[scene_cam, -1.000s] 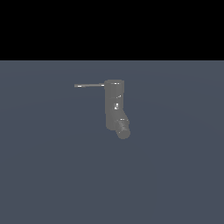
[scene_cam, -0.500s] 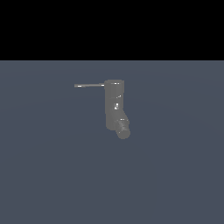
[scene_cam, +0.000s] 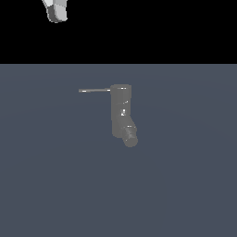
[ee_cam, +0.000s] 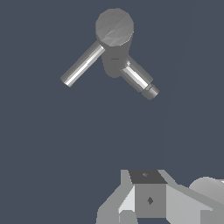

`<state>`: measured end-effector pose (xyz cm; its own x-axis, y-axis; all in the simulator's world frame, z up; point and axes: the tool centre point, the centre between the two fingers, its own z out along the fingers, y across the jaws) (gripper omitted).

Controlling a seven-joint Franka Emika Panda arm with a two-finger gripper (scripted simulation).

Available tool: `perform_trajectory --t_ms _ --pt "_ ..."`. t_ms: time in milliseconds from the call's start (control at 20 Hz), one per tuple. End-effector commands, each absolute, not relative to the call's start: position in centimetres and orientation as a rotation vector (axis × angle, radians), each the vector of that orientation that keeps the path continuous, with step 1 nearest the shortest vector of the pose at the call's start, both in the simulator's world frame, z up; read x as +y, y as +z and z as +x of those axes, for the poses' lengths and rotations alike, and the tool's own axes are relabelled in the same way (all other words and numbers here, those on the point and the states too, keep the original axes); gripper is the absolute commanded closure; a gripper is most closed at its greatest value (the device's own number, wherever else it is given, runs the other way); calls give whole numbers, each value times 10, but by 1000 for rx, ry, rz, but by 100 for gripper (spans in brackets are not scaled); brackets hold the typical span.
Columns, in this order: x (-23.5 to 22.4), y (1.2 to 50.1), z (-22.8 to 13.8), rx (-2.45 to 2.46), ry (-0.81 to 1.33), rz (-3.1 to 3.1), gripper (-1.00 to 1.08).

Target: Turn on the faucet by rotating a designated handle.

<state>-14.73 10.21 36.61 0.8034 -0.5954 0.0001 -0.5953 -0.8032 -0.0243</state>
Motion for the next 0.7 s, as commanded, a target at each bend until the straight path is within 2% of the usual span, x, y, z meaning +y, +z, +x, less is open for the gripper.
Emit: perform_trajectory --t_ms 0,650 --pt "109 355 -135 1052 -11 -2935 108" --pt "133 303 -70 1402 -5 -2788 108"
